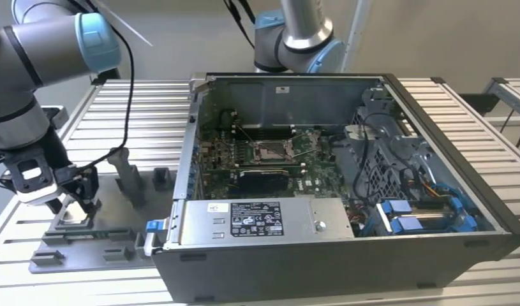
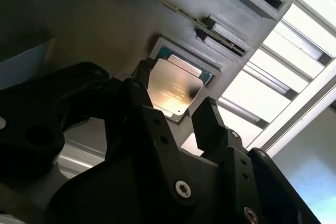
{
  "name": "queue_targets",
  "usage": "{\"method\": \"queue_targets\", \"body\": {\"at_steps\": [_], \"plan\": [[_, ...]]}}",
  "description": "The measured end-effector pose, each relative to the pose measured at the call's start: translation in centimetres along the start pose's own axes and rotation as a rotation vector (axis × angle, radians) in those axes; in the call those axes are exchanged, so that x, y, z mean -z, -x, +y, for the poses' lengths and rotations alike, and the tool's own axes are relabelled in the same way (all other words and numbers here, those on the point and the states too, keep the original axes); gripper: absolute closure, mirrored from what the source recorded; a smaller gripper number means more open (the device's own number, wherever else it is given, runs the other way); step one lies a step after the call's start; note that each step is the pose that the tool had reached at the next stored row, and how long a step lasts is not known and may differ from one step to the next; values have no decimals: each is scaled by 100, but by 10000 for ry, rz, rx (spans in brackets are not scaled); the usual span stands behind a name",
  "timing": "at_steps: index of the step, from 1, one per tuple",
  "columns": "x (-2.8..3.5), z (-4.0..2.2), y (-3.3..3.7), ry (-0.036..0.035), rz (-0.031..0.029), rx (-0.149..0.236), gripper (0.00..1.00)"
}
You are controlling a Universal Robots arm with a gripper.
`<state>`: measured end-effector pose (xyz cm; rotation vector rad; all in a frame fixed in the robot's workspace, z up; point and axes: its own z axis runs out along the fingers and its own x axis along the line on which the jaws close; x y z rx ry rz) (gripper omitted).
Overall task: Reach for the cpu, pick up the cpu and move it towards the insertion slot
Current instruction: 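Pick up the cpu and move it towards the insertion slot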
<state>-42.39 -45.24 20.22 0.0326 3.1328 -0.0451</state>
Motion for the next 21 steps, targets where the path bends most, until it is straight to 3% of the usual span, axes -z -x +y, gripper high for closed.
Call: {"method": "queue_targets", "body": {"at_steps": [6, 15, 21], "plan": [[-53, 1, -23, 5, -105, 51, 0], [-89, 10, -25, 7, -177, 133, 0], [-115, 22, -43, 6, -185, 134, 0]]}}
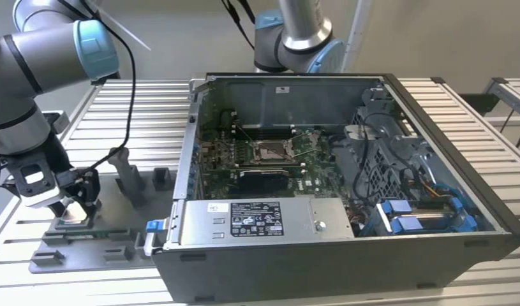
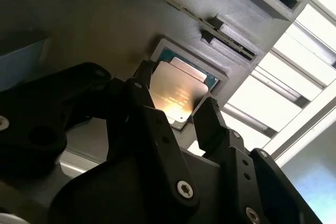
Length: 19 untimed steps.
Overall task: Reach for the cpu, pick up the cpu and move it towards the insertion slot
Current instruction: 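Pick up the cpu and move it towards the insertion slot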
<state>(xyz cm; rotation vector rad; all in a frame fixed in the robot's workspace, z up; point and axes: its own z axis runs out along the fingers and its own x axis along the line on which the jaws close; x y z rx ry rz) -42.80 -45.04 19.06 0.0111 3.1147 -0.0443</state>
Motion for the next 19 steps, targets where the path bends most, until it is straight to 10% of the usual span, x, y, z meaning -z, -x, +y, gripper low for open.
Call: {"method": "queue_targets", "body": {"at_steps": [19], "plan": [[-45, 11, -2, -1, 1, 0, 0]]}}
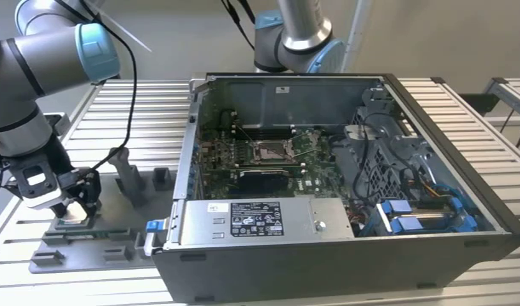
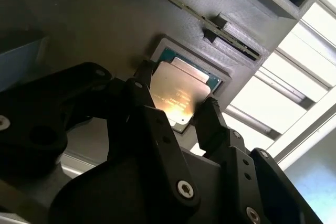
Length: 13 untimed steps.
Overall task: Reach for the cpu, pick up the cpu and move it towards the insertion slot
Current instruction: 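Pick up the cpu and move it towards the insertion slot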
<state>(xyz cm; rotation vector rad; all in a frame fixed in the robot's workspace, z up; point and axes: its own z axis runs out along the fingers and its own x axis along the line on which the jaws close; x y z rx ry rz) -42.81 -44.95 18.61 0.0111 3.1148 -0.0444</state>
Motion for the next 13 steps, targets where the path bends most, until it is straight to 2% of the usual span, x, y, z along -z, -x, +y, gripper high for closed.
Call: {"method": "queue_targets", "body": {"at_steps": [4, 5, 13], "plan": [[-1, 0, 0, 0, 0, 0, 0], [-1, 0, 0, 0, 1, 0, 100], [-3, 0, 0, 0, 0, 1, 100]]}}
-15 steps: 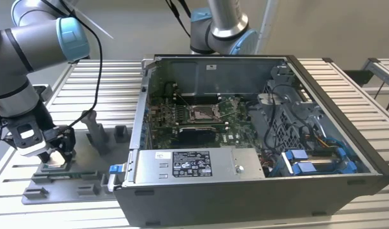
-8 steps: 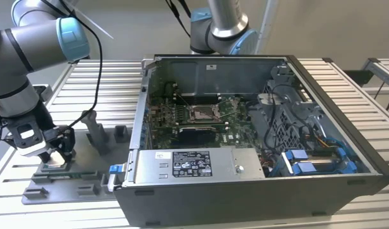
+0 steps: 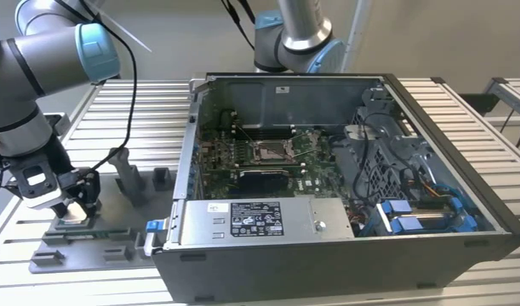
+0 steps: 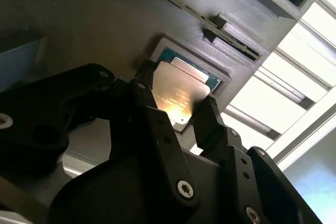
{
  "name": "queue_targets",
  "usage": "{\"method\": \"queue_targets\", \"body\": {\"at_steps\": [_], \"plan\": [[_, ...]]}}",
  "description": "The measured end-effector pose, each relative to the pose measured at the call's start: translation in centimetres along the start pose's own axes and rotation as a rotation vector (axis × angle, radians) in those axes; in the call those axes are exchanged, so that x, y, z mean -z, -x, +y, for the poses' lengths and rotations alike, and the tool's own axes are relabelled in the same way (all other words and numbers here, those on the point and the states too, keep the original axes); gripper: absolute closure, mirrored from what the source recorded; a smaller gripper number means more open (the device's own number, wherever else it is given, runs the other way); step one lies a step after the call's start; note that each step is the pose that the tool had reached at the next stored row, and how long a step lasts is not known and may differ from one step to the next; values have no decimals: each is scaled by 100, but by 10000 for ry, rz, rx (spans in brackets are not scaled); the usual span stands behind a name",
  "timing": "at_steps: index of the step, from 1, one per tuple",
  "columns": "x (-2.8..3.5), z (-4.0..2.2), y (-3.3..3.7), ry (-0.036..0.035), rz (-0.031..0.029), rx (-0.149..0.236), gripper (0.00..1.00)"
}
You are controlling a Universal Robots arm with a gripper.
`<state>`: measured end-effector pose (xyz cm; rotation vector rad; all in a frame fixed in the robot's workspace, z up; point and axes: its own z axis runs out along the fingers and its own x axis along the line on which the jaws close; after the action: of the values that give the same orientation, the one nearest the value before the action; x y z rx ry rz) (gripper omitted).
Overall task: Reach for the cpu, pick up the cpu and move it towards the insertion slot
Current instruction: 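Pick up the cpu and move it towards the insertion slot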
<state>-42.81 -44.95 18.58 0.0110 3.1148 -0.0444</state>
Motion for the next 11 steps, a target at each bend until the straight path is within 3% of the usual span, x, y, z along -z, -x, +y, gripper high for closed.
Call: {"method": "queue_targets", "body": {"at_steps": [6, 11], "plan": [[13, 0, 1, 4, -6, 0, 100], [116, -3, 3, 1, -1, 0, 100]]}}
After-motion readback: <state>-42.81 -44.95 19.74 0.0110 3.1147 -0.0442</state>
